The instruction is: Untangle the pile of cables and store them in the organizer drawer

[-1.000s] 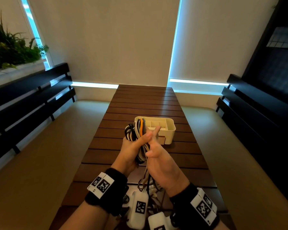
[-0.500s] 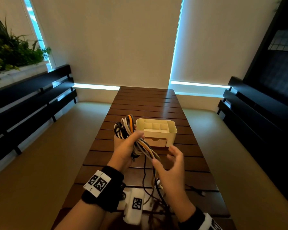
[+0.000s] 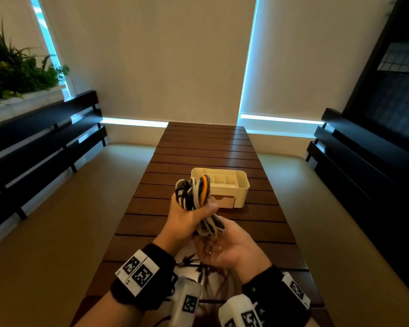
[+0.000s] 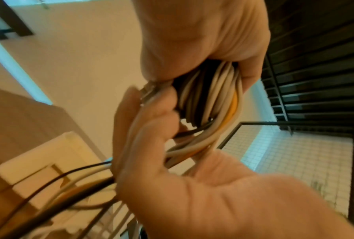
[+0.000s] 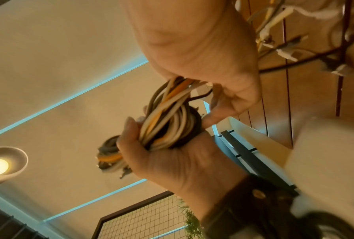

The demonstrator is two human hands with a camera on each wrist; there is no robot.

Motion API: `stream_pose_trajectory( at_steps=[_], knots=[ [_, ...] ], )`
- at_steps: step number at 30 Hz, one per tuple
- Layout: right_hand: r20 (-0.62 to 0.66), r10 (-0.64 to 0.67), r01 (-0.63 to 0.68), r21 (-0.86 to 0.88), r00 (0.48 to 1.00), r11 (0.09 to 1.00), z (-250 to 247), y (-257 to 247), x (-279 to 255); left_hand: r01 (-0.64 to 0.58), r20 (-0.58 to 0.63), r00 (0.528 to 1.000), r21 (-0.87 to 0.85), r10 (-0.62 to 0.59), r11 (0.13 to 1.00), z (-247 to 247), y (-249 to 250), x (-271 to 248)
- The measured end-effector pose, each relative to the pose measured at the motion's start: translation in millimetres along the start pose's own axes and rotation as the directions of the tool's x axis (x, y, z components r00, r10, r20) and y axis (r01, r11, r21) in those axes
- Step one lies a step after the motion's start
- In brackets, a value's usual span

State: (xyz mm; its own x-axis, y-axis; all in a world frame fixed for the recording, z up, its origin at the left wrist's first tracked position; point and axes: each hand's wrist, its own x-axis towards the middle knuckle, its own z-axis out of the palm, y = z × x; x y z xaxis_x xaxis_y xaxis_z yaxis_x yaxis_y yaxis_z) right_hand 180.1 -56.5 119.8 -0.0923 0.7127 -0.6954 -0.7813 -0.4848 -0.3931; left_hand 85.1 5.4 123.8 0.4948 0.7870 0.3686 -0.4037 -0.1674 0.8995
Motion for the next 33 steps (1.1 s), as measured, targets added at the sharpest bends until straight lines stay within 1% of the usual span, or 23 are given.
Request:
stream_pose_trajectory(
  at_steps=[3, 5, 6, 8, 11, 14, 17, 20, 23, 25, 28, 30, 31, 33],
  knots=[
    [-0.078, 0.007, -0.007, 0.006, 0.997, 1.000, -2.7, -0.9, 1.9, 0.135, 0.041, 0.991, -0.201, -0.129, 0.970, -3.1, 1.0, -4.8],
    [-0.112, -0.042, 0.047, 0.045, 0.993, 0.998, -7.0, -0.9, 1.0, 0.205, 0.087, 0.979, -0.312, -0.187, 0.928, -4.8, 3.2, -8.4],
    [-0.117, -0.094, 0.101, 0.061, 0.989, 0.993, -11.2, -3.4, 1.6, 0.240, 0.119, 0.970, -0.362, -0.210, 0.901, -5.7, 4.8, -10.8],
    [-0.099, -0.213, 0.222, 0.084, 0.972, 0.972, -19.4, -11.9, 3.3, 0.322, 0.196, 0.945, -0.412, -0.263, 0.852, -6.8, 5.7, -15.8],
    [-0.074, -0.260, 0.269, 0.210, 0.963, 0.940, -22.8, -26.9, 2.0, 0.433, 0.243, 0.901, -0.433, -0.360, 0.790, -9.0, 4.2, -19.5],
    [-0.036, -0.379, 0.381, 0.121, 0.925, 0.917, -17.9, -30.9, -2.7, 0.514, 0.268, 0.857, -0.492, -0.439, 0.702, -10.8, 1.0, -20.3],
    [-0.006, -0.491, 0.491, 0.044, 0.871, 0.870, -13.4, -28.4, -5.0, 0.568, 0.292, 0.822, -0.483, -0.489, 0.666, -9.4, -2.2, -23.6],
    [0.017, -0.537, 0.537, -0.049, 0.843, 0.842, -12.5, -25.5, -8.7, 0.613, 0.281, 0.787, -0.444, -0.549, 0.653, -6.2, -4.1, -27.8],
    [-0.023, -0.600, 0.581, -0.221, 0.800, 0.783, -12.2, -21.0, -8.2, 0.647, 0.260, 0.759, -0.407, -0.597, 0.645, -2.1, -3.6, -30.7],
    [-0.035, -0.641, 0.607, -0.287, 0.767, 0.741, -9.6, -18.0, -7.6, 0.660, 0.236, 0.746, -0.386, -0.623, 0.645, 0.5, -4.2, -30.6],
    [-0.042, -0.659, 0.631, -0.245, 0.751, 0.736, -6.1, -13.5, -6.3, 0.676, 0.221, 0.732, -0.352, -0.644, 0.648, 4.0, -6.1, -29.2],
    [-0.062, -0.673, 0.652, -0.200, 0.737, 0.732, -4.2, -9.8, -2.7, 0.676, 0.230, 0.735, -0.304, -0.637, 0.671, 5.3, -5.7, -27.6],
    [-0.070, -0.692, 0.671, -0.188, 0.719, 0.717, -3.4, -7.6, -1.1, 0.672, 0.232, 0.740, -0.284, -0.631, 0.684, 5.2, -5.6, -27.0],
    [-0.070, -0.745, 0.722, -0.201, 0.664, 0.662, -3.2, -4.5, 2.9, 0.678, 0.239, 0.735, -0.248, -0.635, 0.692, 4.6, -5.8, -26.5]
  ],
)
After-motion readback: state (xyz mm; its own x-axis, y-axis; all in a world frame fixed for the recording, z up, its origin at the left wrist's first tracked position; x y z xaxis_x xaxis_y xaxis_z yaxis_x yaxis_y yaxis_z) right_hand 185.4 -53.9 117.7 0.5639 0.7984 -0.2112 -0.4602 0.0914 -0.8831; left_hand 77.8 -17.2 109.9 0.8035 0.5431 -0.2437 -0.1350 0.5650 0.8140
